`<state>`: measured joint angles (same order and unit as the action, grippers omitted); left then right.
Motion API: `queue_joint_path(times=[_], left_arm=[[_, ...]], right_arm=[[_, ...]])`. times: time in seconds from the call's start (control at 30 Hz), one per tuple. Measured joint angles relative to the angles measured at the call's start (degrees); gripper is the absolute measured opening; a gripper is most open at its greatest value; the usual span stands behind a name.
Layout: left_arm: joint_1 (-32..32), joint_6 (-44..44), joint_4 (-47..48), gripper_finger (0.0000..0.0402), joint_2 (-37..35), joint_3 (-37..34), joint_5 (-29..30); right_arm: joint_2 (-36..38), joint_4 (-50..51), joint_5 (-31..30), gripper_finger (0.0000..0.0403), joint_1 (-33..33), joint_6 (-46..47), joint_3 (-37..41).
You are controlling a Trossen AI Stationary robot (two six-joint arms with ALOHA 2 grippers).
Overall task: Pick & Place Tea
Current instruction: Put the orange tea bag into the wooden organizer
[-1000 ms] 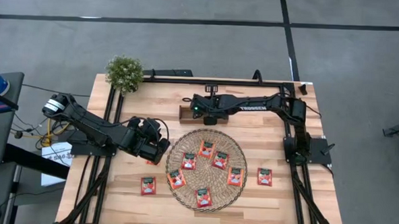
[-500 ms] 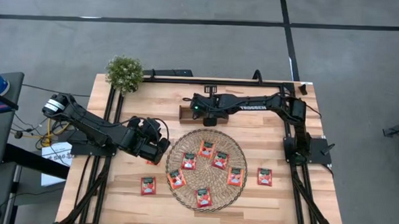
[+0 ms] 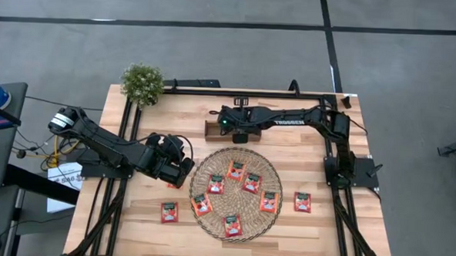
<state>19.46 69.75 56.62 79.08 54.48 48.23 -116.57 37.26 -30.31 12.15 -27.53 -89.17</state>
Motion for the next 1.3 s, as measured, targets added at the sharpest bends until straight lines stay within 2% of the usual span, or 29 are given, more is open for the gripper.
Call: queue_joint_path(times=[0.17, 0.23, 0.37, 0.47, 0.5, 0.67, 0.77, 0.97, 1.13, 1.3], left_arm=[[0.01, -0.98, 0.02, 0.0087, 0.01, 0.0, 0.0], [0.0, -0.98, 0.06, 0.0087, 0.01, 0.0, 0.0], [0.0, -0.95, 0.31, 0.0087, 0.01, 0.0, -0.01], [0.02, -0.45, 0.5, 0.0087, 0.03, 0.0, -0.02], [0.0, -0.04, 0.73, 0.0087, 0.03, 0.0, -0.01], [0.0, 0.41, 1.11, 0.0087, 0.03, -0.04, -0.06], [0.02, 0.49, 1.2, 0.0087, 0.03, -0.04, -0.37], [0.09, 0.53, 1.31, 0.0087, 0.03, -0.07, -1.62], [0.11, 0.55, 1.4, 0.0087, 0.03, -0.07, -1.68], [0.11, 0.55, 1.51, 0.0087, 0.43, -0.07, -1.68]], right_arm=[[0.92, 1.49, -7.13, 0.016, -1.06, -1.11, -0.14], [1.94, 5.7, -9.44, 0.0164, -2.04, -1.43, -0.43], [4.38, 15.27, -8.29, 0.0163, -4.79, -0.44, -2.72], [7.27, 20.31, -1.76, 0.016, -7.13, 2.88, -3.79], [8.68, 22.75, 1.97, 0.0159, -7.82, 4.31, -3.62], [14.23, 22.31, 25.06, 0.0157, -8.88, 11.29, -1.86], [15.21, 24.95, 32.57, 0.0157, -8.71, 14.68, -1.21], [15.15, 36.65, 39.43, 0.0155, -9.94, 15.56, -0.54], [16.58, 34.63, 46.66, 0.0151, -13.9, 16.45, 6.91], [18.94, 26.86, 45.48, 0.0142, -18.42, 20.36, 16.0]])
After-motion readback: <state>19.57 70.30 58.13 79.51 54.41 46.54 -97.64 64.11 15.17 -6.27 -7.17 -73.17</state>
